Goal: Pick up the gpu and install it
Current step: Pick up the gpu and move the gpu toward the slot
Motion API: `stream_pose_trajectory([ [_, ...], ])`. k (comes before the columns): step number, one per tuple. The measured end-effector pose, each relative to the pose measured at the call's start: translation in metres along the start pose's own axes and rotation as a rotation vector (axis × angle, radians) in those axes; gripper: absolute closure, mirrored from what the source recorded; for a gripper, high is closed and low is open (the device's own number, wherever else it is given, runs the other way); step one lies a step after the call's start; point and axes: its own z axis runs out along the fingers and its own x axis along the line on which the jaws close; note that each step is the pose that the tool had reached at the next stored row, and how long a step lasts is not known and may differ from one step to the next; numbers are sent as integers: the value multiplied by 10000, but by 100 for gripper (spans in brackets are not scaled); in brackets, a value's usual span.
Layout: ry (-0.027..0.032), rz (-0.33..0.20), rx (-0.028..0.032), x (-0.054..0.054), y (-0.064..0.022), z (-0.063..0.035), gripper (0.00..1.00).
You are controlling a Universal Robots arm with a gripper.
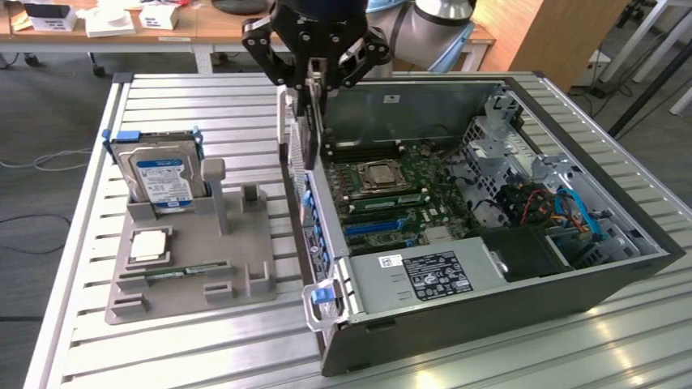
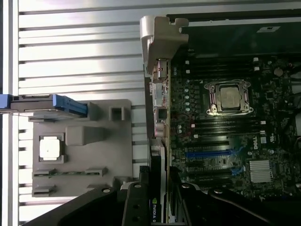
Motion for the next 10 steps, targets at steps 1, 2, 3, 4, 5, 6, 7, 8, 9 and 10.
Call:
stream_pose_trajectory([
  [1, -1, 2, -5, -44, 4, 1, 73],
  [2, 0, 3, -7, -93, 7, -1, 73],
  [3, 1, 1, -11, -138, 11, -1, 73],
  [4, 1, 0, -15, -183, 14, -1, 73],
  [5, 1, 1, -19, -228, 17, -1, 73],
  [6, 1, 2, -22, -272, 21, -1, 73],
  [7, 1, 2, -24, -320, 24, -1, 73],
  [8, 1, 0, -25, -366, 28, 0, 73],
  [9, 2, 0, -25, -410, 31, -1, 73],
  [10, 2, 2, -25, -455, 35, -1, 73],
])
